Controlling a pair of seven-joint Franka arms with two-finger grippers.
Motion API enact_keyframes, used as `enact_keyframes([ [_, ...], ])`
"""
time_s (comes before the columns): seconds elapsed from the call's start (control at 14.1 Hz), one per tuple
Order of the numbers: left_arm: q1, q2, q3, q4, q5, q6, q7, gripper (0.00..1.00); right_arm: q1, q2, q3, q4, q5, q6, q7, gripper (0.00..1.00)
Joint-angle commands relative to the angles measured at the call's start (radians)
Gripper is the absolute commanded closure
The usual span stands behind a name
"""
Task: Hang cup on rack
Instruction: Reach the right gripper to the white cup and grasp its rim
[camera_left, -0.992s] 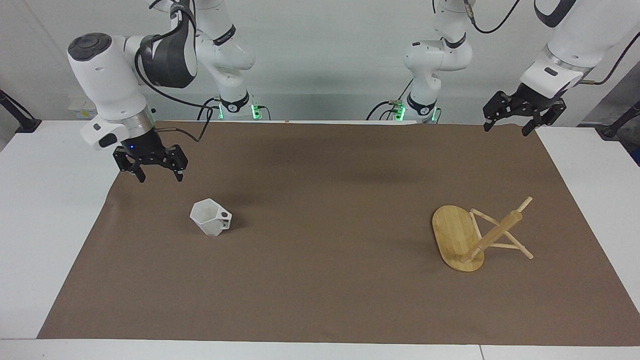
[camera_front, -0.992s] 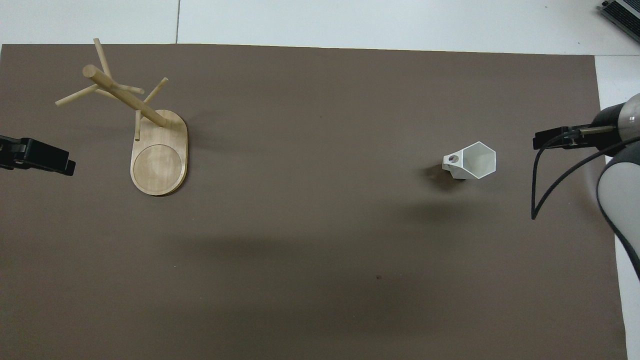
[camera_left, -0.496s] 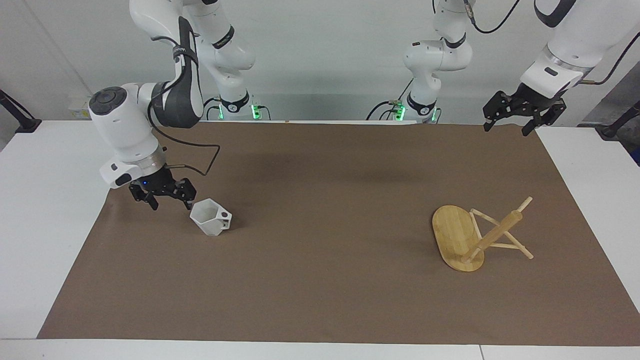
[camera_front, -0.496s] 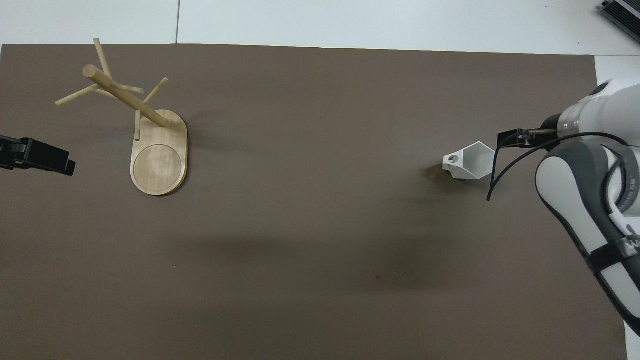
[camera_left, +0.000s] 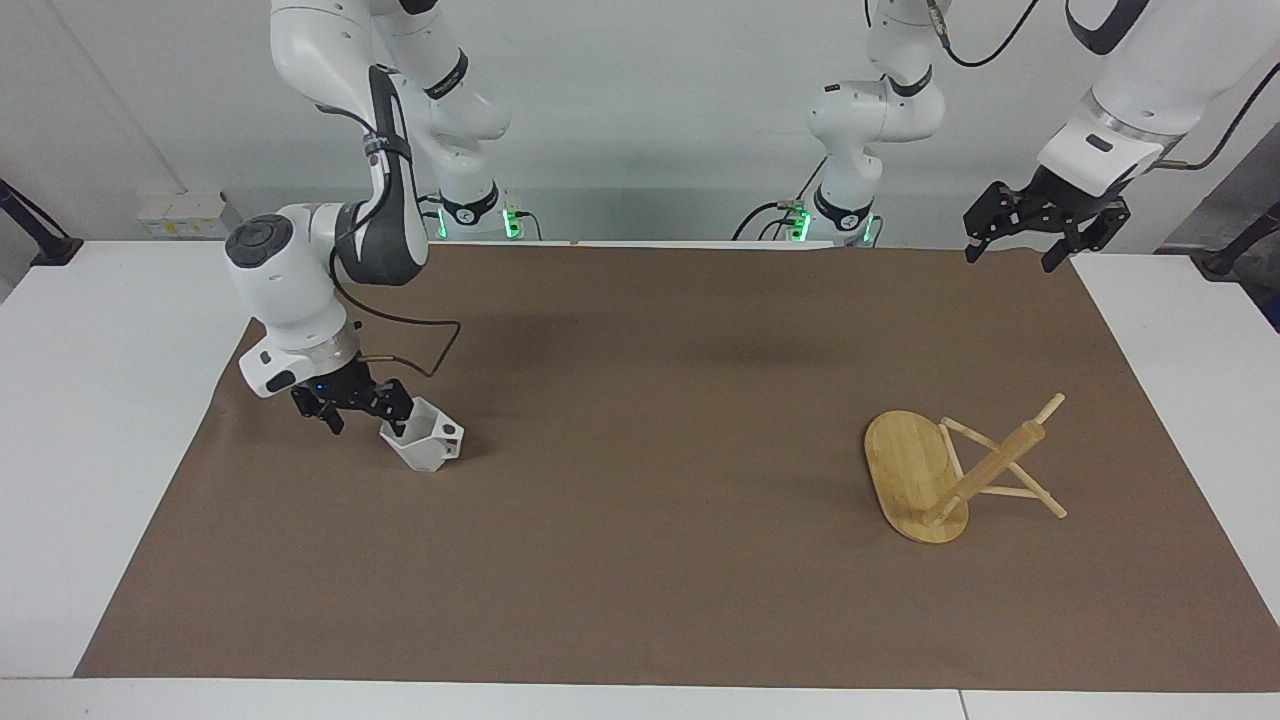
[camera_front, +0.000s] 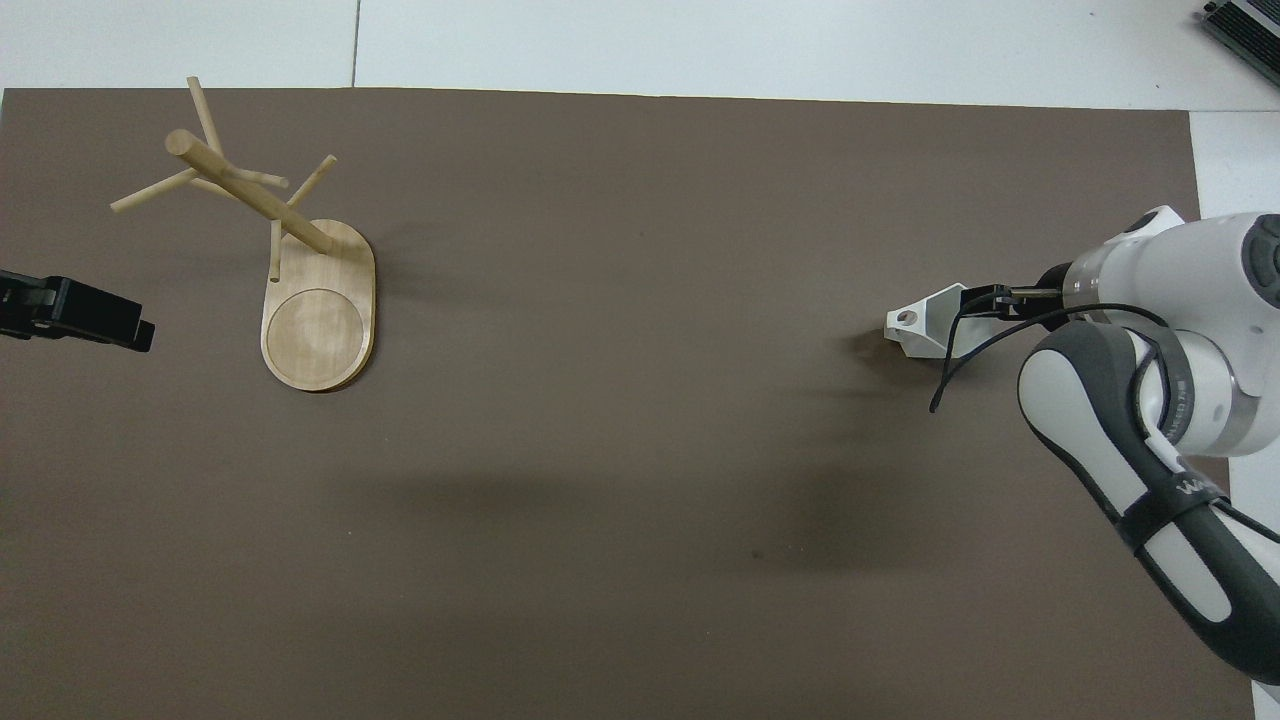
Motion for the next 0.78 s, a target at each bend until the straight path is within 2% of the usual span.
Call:
enact_keyframes([
  [0.0, 0.005, -0.029, -0.006, -0.039, 0.017, 0.009, 0.002, 0.00, -0.001, -0.014, 0.006, -0.034, 0.015, 0.024, 0.020, 0.02],
  [0.14, 0.005, -0.029, -0.007, -0.039, 0.017, 0.004, -0.003, 0.00, -0.001, -0.014, 0.006, -0.034, 0.015, 0.021, 0.019, 0.13],
  [0.5, 0.013, -0.028, -0.007, -0.033, 0.016, 0.020, 0.003, 0.00, 0.000, -0.014, 0.007, -0.032, 0.015, 0.022, 0.017, 0.50],
  [0.71, 0.014, -0.026, -0.006, -0.030, 0.016, 0.021, -0.001, 0.00, 0.000, -0.013, 0.009, -0.032, 0.015, 0.021, 0.019, 0.60],
])
